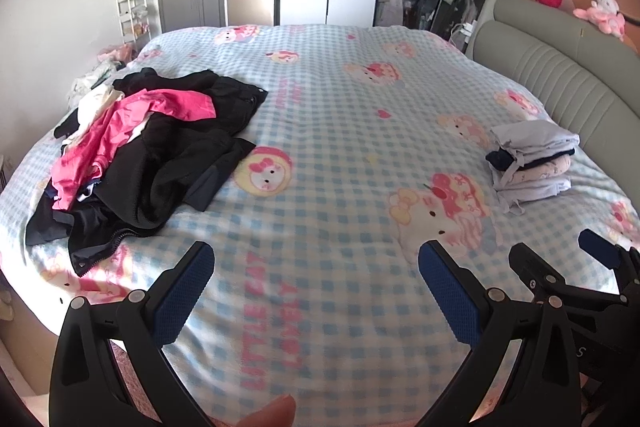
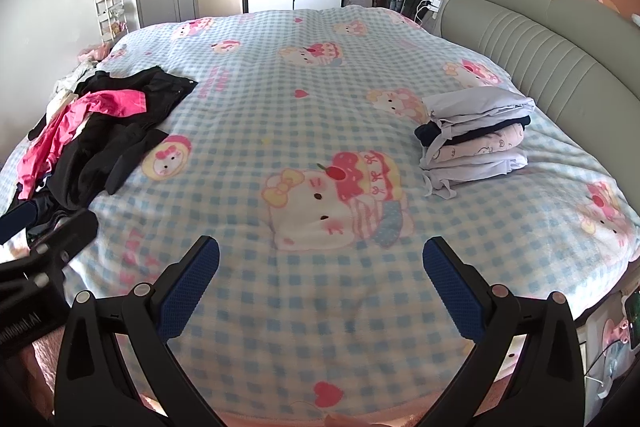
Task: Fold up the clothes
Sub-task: 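Move both grippers toward the clothes heap on the bed, then grasp the pink and cream garment with both grippers, then lift the pink-trimmed cream shirt out of the heap with both grippers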
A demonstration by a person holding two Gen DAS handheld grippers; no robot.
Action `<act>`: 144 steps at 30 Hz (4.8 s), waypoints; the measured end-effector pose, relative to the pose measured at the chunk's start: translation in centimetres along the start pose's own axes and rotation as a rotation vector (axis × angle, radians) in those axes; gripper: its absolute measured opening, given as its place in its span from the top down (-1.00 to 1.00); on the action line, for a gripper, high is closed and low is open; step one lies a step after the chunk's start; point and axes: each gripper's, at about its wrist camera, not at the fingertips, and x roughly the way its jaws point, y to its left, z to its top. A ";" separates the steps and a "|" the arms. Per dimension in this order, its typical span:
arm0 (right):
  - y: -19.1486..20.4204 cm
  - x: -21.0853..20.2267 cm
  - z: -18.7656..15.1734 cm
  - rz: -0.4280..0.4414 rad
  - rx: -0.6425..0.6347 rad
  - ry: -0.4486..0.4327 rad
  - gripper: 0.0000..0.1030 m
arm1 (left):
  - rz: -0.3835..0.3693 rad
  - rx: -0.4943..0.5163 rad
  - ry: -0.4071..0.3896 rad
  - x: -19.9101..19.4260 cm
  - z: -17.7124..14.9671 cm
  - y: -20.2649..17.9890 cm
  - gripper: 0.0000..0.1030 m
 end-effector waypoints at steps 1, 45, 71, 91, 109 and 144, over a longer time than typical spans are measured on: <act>0.1 0.0 0.0 -0.006 -0.005 -0.004 -1.00 | -0.011 -0.015 0.000 0.0 0.0 0.3 -1.00; 33.6 9.3 9.0 0.440 -0.392 0.018 -0.84 | 0.292 -0.329 0.050 9.1 1.7 31.5 -0.78; 52.6 19.2 9.3 0.607 -0.569 0.191 -0.21 | 0.174 -0.442 0.138 19.3 1.6 44.2 -0.02; 50.0 19.9 10.8 0.562 -0.438 0.112 0.89 | 0.092 -0.428 0.058 14.8 2.1 41.2 0.57; 19.1 11.3 13.4 0.317 -0.170 -0.135 0.97 | -0.186 -0.193 0.119 12.5 3.6 16.9 0.60; 20.9 18.2 2.9 0.464 -0.243 0.272 0.16 | -0.211 -0.232 0.154 15.0 -3.6 16.1 -0.23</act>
